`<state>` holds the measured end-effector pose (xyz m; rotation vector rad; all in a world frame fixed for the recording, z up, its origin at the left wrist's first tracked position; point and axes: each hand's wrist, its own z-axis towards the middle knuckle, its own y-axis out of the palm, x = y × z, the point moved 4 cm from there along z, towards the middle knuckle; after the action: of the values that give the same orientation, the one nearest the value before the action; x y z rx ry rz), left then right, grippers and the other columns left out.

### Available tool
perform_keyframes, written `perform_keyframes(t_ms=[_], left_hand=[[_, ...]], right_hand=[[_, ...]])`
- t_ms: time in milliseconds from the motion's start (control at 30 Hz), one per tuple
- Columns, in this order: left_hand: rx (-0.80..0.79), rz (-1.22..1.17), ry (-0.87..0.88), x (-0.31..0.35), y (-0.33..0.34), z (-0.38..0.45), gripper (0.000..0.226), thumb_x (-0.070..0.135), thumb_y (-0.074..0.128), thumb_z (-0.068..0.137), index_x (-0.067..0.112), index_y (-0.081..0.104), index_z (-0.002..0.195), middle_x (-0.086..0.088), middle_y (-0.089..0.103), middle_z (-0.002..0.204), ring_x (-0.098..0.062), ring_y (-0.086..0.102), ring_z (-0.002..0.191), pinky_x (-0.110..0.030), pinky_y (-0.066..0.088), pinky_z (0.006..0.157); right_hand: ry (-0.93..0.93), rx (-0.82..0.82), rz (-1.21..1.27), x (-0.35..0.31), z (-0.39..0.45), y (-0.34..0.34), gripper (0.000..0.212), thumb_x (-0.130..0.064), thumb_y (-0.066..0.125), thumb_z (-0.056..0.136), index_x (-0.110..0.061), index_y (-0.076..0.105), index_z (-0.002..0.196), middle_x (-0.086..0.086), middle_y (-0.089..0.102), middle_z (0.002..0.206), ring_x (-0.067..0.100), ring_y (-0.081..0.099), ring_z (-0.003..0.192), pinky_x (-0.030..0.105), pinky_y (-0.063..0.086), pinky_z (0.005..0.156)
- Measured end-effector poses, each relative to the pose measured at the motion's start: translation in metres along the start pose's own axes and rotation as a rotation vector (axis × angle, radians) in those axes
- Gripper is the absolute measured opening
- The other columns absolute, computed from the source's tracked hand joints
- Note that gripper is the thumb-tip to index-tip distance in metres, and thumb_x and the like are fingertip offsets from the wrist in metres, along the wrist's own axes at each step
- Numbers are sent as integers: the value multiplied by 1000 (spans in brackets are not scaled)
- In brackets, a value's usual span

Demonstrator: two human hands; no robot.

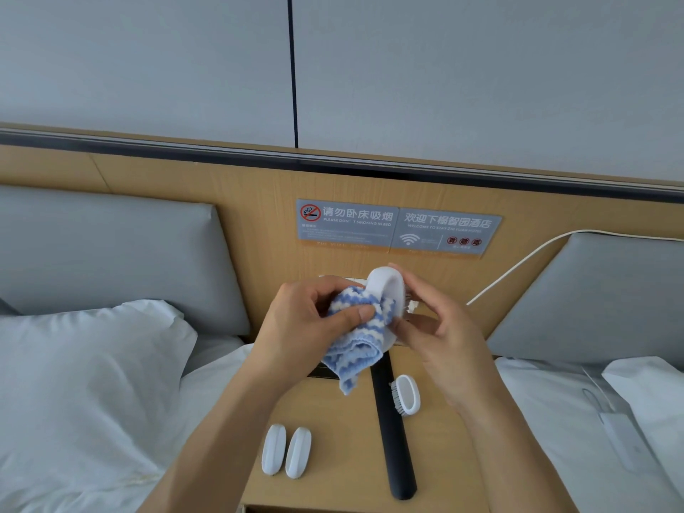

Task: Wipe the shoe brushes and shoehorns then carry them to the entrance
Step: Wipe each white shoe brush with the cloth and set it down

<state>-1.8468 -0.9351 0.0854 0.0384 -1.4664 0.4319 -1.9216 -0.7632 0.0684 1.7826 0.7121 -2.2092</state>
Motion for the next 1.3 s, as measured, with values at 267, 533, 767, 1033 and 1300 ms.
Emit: perform_keyframes(t_ms=[267, 533, 767, 1033, 1300], left_hand=[[-102, -184, -180, 2, -3, 2, 21, 35, 78, 80, 20, 78, 94, -10, 78, 88, -28, 76, 80, -38, 62, 73], [-133, -273, -418, 4, -3, 8, 45, 47, 81, 60, 6, 78, 78, -16, 76, 83, -26, 71, 70, -31, 59, 68], [-95, -234, -411, 2, -6, 12, 44, 51, 82, 61, 10, 78, 75, -13, 76, 81, -24, 73, 70, -30, 57, 63], [-98, -107, -189, 11, -5, 10, 28, 40, 81, 74, 14, 76, 84, -8, 77, 82, -27, 75, 76, -37, 62, 68], [39, 5, 41, 14, 13, -3, 12, 23, 82, 79, 25, 75, 88, 7, 75, 78, -12, 73, 71, -32, 60, 64]], right_hand=[[-163, 3, -236, -16, -6, 0, 69, 6, 70, 86, -36, 58, 139, -18, 64, 125, 8, 60, 119, 33, 56, 94], [-343, 55, -498, -30, -8, 2, 72, 13, 71, 80, -32, 63, 135, -16, 62, 124, 2, 58, 114, 20, 50, 93], [-307, 66, -429, -28, -9, 4, 71, 8, 75, 79, -32, 62, 137, -18, 63, 124, 3, 60, 113, 31, 54, 92], [-76, 52, -98, -10, -6, 2, 60, -3, 76, 85, -35, 63, 134, -19, 69, 121, 5, 68, 108, 34, 59, 89], [143, 82, 290, 11, -1, -2, 50, 4, 70, 87, -32, 72, 121, -2, 75, 112, 23, 72, 104, 33, 61, 75]])
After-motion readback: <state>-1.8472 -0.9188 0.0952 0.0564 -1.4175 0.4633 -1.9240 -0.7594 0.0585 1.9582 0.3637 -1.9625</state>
